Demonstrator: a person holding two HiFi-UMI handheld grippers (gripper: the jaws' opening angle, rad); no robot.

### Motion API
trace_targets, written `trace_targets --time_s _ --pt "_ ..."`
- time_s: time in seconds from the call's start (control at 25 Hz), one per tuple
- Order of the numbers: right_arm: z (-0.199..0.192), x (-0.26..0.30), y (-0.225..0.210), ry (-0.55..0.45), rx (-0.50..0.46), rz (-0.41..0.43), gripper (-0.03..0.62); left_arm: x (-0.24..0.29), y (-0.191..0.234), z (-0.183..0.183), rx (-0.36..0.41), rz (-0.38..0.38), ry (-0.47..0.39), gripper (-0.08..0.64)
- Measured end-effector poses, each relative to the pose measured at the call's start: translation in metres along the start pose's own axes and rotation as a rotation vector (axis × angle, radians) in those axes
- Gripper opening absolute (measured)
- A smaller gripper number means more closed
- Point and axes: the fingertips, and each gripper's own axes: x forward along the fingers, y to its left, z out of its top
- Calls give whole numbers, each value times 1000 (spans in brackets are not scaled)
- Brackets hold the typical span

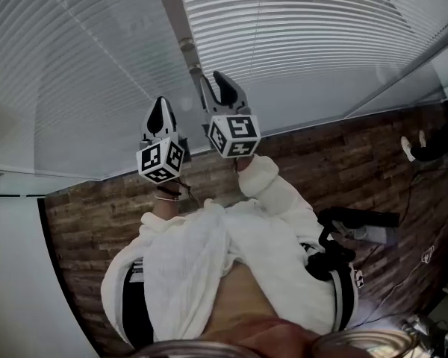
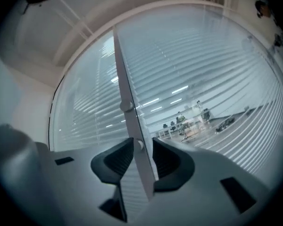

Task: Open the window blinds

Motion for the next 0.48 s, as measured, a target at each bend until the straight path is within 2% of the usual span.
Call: trace_targets --time_s 0.08,0.16,0.24,0.28,0.32,0.4,0.48 --pt "0 -32 -19 -21 -117 -61 133 0 -27 -9 -27 -106 30 2" --pt "1 -59 -41 -44 -243 -149 133 3 -55 -21 -20 -187 51 2" --pt "4 -82 -60 -62 -359 -235 132 5 -77 -35 6 -218 73 2" --pt "5 -91 -69 -59 -398 -268 91 5 -86 -40 17 -227 85 2" --pt "4 -100 -79 -43 -420 -295 9 4 -96 -45 22 -237 94 2" --pt "-1 -114 -101 4 -422 -337 9 2 -110 -51 21 -264 107 2" --pt "3 -120 -115 6 -406 -363 9 3 -117 -53 17 -285 111 2"
